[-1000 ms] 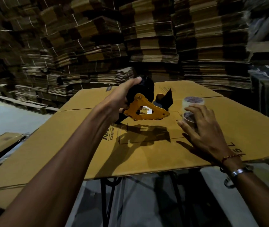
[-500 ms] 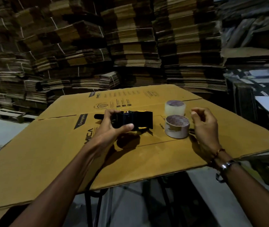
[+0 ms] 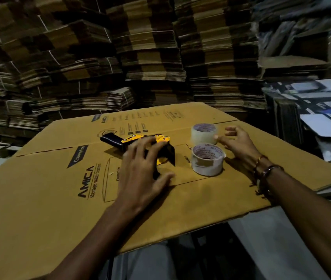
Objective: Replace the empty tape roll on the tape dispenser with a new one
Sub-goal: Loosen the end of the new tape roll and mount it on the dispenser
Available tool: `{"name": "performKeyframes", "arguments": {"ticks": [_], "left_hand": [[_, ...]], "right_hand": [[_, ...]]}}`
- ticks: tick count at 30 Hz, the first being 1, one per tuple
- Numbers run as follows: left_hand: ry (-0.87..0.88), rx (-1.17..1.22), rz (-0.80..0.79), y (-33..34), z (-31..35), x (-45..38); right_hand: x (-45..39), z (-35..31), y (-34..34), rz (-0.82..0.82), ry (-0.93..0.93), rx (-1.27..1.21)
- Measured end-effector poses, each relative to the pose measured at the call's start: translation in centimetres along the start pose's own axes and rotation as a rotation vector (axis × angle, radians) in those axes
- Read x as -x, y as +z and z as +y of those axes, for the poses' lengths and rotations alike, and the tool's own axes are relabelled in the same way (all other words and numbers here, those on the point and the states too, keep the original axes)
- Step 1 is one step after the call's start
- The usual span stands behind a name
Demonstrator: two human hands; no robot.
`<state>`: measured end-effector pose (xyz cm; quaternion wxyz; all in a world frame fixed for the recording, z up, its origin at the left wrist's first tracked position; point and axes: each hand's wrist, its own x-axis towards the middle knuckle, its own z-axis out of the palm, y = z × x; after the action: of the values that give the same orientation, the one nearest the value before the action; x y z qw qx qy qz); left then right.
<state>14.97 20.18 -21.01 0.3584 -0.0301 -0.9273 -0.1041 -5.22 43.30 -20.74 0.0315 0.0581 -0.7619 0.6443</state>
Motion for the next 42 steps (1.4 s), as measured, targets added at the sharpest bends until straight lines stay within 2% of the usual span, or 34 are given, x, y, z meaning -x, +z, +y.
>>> {"name": "performKeyframes", "arguments": {"ticks": [2,3,7,9,14,24,27,34,38,42], "left_hand": [[0.157,-0.005,0.026,0.9,3.4,-0.1],[0.16,0.002,-0.008,1.6,4.9,-0.2],[-0.126,0.154,-0.133,5.0,8.1,-1.3],[-0.209,0.228,-0.177,6.2,8.4,-2.2],[-0.298,0.33,-0.232,8.0,8.6,-4.2],[-0.314,0.409,-0.254,9.3,7.4,-5.3],[-0.324,0.467,-0.27,8.4,7.4,-4.9],[-0.33,0.742,-0.014,3.0,7.2,-1.4],[-0.296,0.818,-0.058,-1.7,5.6,0.6],[-0.148,0.728,-0.102,-5.6,4.4,2.5]], "right_hand": [[-1.0,0.0,0.4,-0.08,0.013,0.034],[-1.5,0.1,0.6,-0.113,0.0,0.079],[-3.2,0.2,1.6,-0.229,-0.022,0.159],[-3.8,0.0,2.1,-0.286,-0.004,0.154],[-7.0,1.9,2.4,-0.272,-0.06,0.237],[-1.9,-2.1,-0.9,-0.176,-0.276,0.102],[0.2,-4.4,-2.4,-0.172,-0.36,0.076],[7.2,-7.0,-2.8,-0.31,-0.463,0.076],[11.2,-6.5,-1.3,-0.418,-0.592,0.184],[15.2,-6.0,0.7,-0.484,-0.749,0.264]]}}
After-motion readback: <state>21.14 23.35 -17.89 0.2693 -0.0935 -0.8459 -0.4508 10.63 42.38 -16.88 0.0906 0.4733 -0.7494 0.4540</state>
